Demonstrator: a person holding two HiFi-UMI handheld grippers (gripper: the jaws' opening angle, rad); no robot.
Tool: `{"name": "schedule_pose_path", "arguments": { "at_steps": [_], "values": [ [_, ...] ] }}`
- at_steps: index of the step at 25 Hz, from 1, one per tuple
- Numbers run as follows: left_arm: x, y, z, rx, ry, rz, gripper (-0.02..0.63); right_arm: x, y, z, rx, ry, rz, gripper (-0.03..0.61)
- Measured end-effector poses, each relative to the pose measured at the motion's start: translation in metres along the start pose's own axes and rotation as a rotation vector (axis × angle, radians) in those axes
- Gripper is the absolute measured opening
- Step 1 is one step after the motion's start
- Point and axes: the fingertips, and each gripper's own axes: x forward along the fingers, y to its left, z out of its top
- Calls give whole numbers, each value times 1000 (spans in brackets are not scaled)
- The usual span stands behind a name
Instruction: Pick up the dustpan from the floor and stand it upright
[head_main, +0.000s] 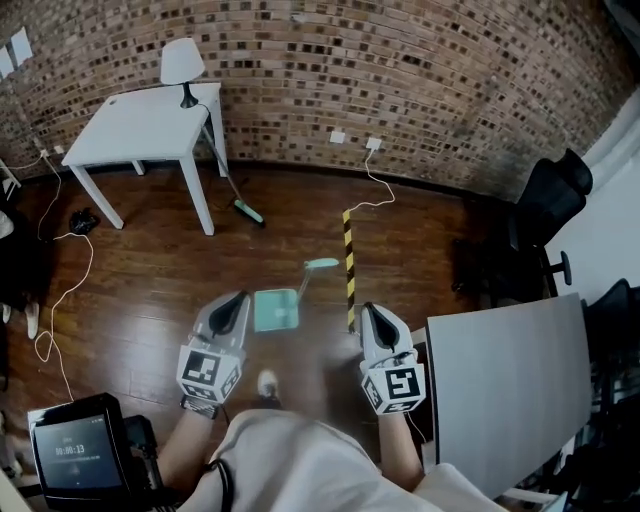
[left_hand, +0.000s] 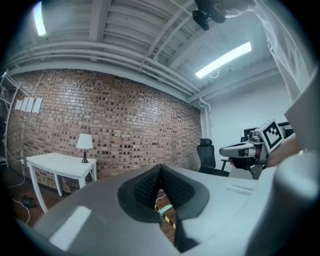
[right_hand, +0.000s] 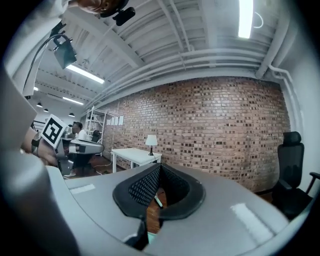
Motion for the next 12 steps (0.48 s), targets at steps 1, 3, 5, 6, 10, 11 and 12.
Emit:
{"name": "schedule_pose_path", "arguments": {
  "at_steps": [1,3,5,6,10,11,12],
  "values": [
    [-11,-10,3,5,-7,2,2,-10,4,4,-5,-20,9,14],
    [-35,-33,7,17,-26,9,2,-33,11,13,-14,-66,29,14],
    [-68,-64,4,18,-30,20,2,-72,20,16,-32,-85,37,14],
    [-85,-80,0,11,-29,29,2,-95,24,15,-43,-85,36,14],
    [-147,-141,-19,-12,-32,78,2,-179,31,1,-58,-81,39,14],
    [-162,-154,-24,-17,-27,88,2,-197,32,-7,-54,-70,43,14],
    [-177,-167,-28,-23,-21,96,2,-213,33,-14,-47,-55,46,14]
  ]
}}
